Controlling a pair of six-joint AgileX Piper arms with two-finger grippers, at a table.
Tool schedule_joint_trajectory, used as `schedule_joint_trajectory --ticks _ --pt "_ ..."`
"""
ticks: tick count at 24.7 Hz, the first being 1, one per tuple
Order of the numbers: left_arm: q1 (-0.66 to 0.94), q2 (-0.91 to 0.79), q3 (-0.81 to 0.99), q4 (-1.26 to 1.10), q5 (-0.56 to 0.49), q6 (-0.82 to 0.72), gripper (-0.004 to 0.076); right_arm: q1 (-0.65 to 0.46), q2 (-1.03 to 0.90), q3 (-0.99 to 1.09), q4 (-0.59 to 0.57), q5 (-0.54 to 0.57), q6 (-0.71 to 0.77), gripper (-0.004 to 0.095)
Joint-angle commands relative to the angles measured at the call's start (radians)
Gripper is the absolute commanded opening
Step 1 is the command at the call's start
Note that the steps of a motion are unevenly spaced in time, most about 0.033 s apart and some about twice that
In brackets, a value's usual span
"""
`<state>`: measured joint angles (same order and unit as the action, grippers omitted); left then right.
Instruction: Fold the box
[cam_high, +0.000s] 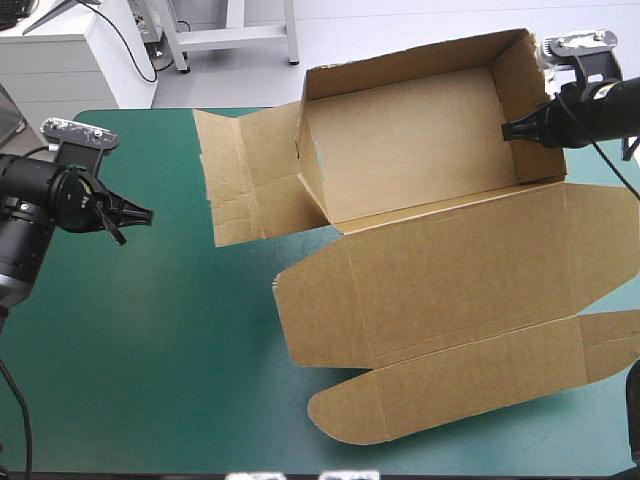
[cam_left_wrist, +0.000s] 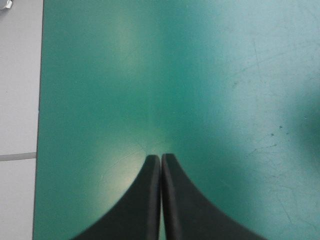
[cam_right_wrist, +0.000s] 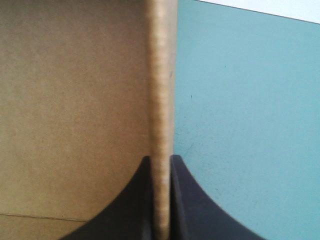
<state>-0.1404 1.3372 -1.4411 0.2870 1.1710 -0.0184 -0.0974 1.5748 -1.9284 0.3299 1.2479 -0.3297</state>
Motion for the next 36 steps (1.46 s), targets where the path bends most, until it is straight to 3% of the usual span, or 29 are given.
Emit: schedule_joint_trajectory --ticks 1,9,17,20,23,31,36 --pt "0.018 -0.028 0.07 -0.014 -0.153 -0.04 -0.0008 -0.008 -0.067 -0.026 0.052 -0.003 -0.003 -0.0021" --pt "0.034 -0.028 0.243 -0.277 -0.459 -0.007 -0.0008 -0.008 -0.089 0.026 0.076 -0.003 -0.013 -0.0021" --pt "0.034 -0.028 0.248 -0.877 -0.544 0.397 -0.0008 -0.008 -0.089 0.029 0.105 -0.003 -0.013 -0.0021" --pt "0.034 -0.028 0.248 -1.198 -0.51 0.658 -0.0008 -0.008 -0.089 0.029 0.112 -0.003 -0.018 -0.0021" --pt "0.034 -0.028 0.248 -1.386 -0.427 0.808 -0.0008 -0.008 -0.089 0.029 0.112 -0.003 -0.022 -0.0021" --pt "0.034 -0.028 0.248 -1.748 -0.206 1.016 -0.0008 -0.005 -0.089 0.029 0.098 -0.005 -0.018 -0.0019" --pt "0.034 -0.028 0.248 -1.805 -0.185 1.048 -0.0008 -0.005 -0.089 0.029 0.118 -0.01 -0.018 -0.0019"
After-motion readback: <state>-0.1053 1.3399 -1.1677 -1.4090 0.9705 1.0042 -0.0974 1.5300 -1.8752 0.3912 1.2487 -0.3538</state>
